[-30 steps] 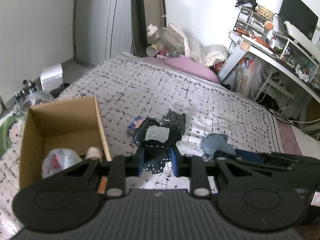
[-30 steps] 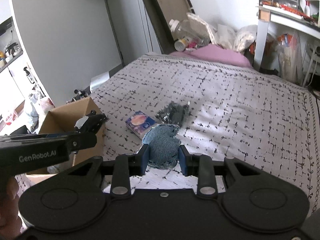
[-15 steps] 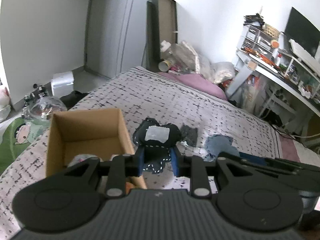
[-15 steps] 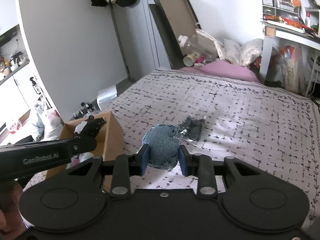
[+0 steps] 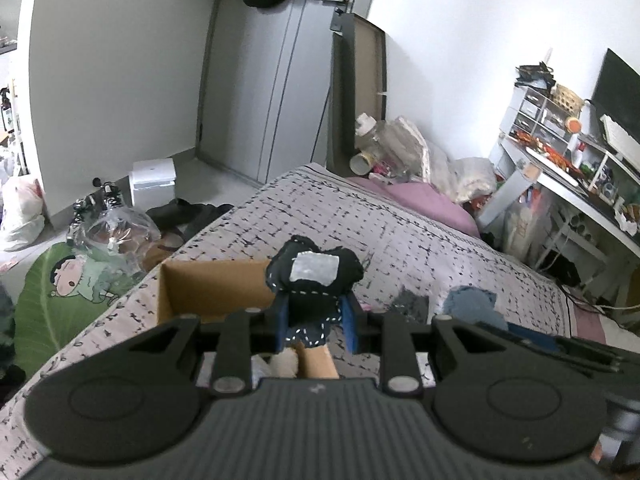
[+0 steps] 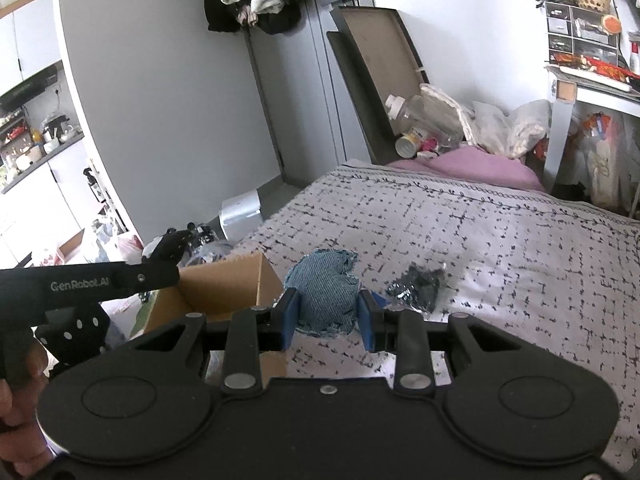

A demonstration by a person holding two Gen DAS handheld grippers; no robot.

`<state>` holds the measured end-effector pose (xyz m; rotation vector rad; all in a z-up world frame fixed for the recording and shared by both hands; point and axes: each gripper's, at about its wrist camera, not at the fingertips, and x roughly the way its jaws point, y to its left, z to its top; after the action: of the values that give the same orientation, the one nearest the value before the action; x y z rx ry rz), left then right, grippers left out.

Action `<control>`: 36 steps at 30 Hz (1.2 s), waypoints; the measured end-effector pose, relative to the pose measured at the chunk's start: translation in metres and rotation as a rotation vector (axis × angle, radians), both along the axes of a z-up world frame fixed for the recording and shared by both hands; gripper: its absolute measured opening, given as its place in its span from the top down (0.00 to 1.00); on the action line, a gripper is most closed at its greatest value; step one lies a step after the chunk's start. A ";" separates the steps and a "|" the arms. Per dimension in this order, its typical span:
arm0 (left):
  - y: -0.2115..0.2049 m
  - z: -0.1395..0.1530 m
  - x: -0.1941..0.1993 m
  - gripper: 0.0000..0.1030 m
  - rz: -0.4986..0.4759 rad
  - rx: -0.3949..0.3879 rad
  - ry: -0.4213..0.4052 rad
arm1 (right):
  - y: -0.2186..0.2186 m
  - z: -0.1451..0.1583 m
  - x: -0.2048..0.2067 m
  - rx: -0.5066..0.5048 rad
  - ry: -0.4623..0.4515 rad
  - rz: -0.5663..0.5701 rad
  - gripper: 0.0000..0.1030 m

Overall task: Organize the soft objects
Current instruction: 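Carry the black plush and the denim cloth over the box with both grippers, then open both grippers to drop the black plush and denim cloth into the box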

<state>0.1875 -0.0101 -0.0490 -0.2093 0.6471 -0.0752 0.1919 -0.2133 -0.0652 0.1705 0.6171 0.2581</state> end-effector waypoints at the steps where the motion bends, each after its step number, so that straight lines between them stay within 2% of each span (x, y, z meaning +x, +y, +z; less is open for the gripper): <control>1: 0.003 0.000 0.001 0.75 0.005 0.000 0.001 | 0.000 0.001 0.001 0.004 -0.003 0.002 0.70; 15: 0.028 -0.012 0.021 0.74 0.059 -0.012 0.046 | 0.011 0.004 0.028 0.026 -0.013 0.029 0.70; 19: 0.035 -0.022 0.031 0.74 0.076 -0.015 0.078 | 0.018 0.000 0.039 0.034 0.018 0.048 0.70; 23: 0.041 -0.033 0.043 0.74 0.088 -0.014 0.110 | 0.023 -0.006 0.052 0.088 0.076 0.056 0.70; 36: 0.054 -0.070 0.069 0.73 0.138 0.026 0.211 | 0.068 -0.023 0.079 0.085 0.119 0.116 0.70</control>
<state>0.2561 0.0440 -0.1188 -0.2378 0.8412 0.0895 0.2710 -0.1454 -0.0886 0.2337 0.7357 0.3889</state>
